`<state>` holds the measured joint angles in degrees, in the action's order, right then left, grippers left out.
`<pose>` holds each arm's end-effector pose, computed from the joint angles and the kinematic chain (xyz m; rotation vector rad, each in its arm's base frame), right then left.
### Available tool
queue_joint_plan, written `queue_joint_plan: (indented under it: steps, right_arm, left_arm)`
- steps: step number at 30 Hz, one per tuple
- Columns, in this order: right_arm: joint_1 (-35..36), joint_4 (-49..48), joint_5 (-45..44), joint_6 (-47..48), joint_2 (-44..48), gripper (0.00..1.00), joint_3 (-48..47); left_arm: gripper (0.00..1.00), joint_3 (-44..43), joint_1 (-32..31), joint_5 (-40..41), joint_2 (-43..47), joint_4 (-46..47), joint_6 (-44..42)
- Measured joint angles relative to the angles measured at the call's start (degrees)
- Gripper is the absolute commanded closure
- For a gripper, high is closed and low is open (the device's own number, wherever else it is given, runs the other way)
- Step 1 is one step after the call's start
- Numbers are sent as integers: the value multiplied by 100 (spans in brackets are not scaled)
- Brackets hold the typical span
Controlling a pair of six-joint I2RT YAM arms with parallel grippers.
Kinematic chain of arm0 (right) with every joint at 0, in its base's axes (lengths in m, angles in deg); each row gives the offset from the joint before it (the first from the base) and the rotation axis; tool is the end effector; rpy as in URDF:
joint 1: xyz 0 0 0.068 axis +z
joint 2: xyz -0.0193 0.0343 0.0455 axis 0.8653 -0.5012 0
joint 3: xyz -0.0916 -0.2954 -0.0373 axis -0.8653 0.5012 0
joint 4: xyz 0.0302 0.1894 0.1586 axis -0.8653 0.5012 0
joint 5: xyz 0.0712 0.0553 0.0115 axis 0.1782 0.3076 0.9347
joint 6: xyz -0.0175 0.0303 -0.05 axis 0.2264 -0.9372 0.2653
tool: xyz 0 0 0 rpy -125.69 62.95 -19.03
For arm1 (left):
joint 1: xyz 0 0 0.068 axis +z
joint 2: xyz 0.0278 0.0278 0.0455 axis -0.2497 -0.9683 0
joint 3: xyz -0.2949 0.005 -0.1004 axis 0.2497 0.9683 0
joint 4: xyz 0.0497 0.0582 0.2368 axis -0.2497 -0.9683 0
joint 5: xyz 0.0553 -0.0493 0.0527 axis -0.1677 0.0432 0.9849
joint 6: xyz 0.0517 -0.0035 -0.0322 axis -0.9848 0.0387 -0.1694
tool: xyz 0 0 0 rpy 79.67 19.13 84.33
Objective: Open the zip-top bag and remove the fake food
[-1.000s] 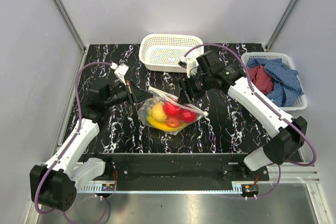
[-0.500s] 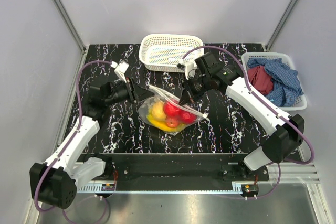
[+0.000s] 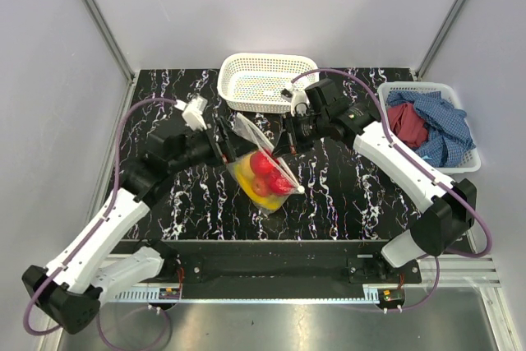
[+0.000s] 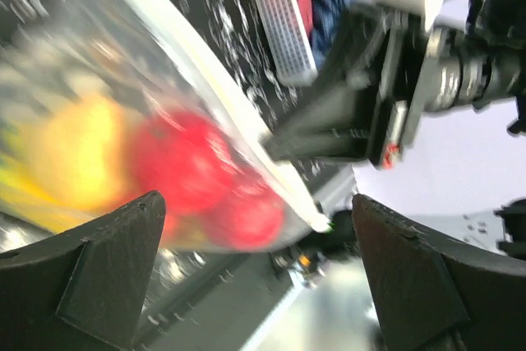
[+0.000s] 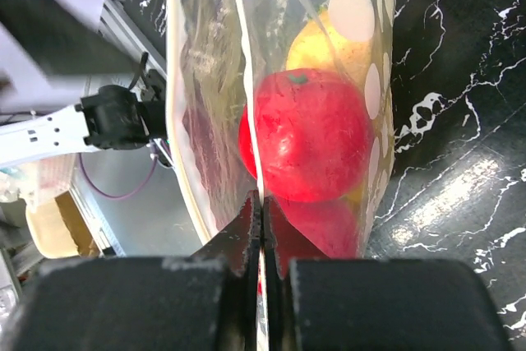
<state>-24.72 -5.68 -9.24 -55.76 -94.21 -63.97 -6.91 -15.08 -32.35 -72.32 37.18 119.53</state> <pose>0.2461 0.2036 0.3837 -0.6409 2.4082 1.1044 0.1465 -0.1013 0.3876 -0.0460 2.0680 -1.2062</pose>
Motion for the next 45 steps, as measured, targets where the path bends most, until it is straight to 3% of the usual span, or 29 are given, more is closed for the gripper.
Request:
queue_joint_plan:
  steps: [4, 12, 20, 22, 32, 39, 45]
  right_arm:
    - [0, -61, 2, -83, 48, 100, 57]
    - [0, -74, -2, -96, 254, 100, 269]
    - [0, -68, -59, -98, 354, 100, 299]
    - [0, -68, -157, -127, 396, 100, 323]
    - [0, -26, -570, -321, 586, 100, 369]
    - [0, -52, 13, -446, 393, 100, 341]
    - [0, -109, 560, -660, -118, 100, -85]
  left_arm:
    - [6, -243, -734, 824, -280, -490, 636]
    - [20, -1438, -1113, 2114, -1674, -1344, 1001]
    - [93, -1589, -1209, 2374, -1882, -1714, 835]
    - [100, -1589, -1209, 2378, -1867, -1757, 774]
    - [100, -1589, -1211, 2363, -1419, -2116, 560]
    - [100, -1622, -1211, 2426, -1016, -2452, 546]
    - [100, -2216, -1209, 2618, -1161, -2868, 330]
